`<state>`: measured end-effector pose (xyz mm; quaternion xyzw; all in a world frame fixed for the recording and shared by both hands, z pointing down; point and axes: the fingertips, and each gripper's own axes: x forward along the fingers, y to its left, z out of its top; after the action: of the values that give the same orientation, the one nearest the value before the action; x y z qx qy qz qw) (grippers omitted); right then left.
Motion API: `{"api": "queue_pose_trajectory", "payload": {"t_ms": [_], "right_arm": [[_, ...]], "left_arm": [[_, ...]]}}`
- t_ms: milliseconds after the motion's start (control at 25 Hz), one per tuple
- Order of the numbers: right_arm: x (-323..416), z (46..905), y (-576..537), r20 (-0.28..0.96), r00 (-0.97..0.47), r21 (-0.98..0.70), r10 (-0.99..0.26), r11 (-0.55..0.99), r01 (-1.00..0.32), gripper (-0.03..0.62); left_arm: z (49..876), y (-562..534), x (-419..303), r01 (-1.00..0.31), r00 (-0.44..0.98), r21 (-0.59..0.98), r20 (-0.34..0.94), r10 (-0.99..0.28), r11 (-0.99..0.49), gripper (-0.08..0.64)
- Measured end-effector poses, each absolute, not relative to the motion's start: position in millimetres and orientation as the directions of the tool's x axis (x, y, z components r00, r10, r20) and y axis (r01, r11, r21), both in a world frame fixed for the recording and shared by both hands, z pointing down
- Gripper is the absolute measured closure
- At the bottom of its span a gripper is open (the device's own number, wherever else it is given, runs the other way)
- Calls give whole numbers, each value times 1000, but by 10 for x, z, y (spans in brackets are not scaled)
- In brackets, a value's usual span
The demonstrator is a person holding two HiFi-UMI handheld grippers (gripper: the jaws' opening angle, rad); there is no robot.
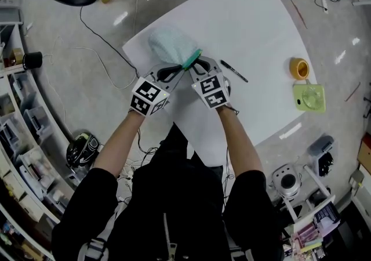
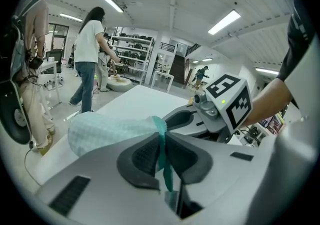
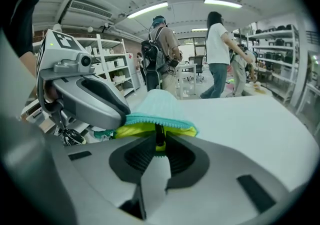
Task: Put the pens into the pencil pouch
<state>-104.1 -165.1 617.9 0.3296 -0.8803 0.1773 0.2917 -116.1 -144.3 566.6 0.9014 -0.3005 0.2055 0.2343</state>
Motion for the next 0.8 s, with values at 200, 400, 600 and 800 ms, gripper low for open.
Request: {"api": "queue_pose_trajectory", "payload": {"t_ms": [200,400,600,800], "right_arm": [[-995,6250,-1646,641,-606,-124,-471,716,-687,520],[-934,6205,-1646,629,-602,-114,-492,707,-698,487],[-831,6092,-1591,626,-588,-93,-512,700,-709,457],[-578,5995,-1569,630,-564,-58,-534,691,-720,439]], "left_arm": [[5670,-1470,-1122,-641,734,301,510,-449,-706,511],[5695,-1493,-1121,-648,728,297,514,-454,-701,511],[5700,-1473,-1151,-653,722,290,519,-458,-700,511],[5775,-1467,-1116,-650,714,271,535,-450,-710,511]]}}
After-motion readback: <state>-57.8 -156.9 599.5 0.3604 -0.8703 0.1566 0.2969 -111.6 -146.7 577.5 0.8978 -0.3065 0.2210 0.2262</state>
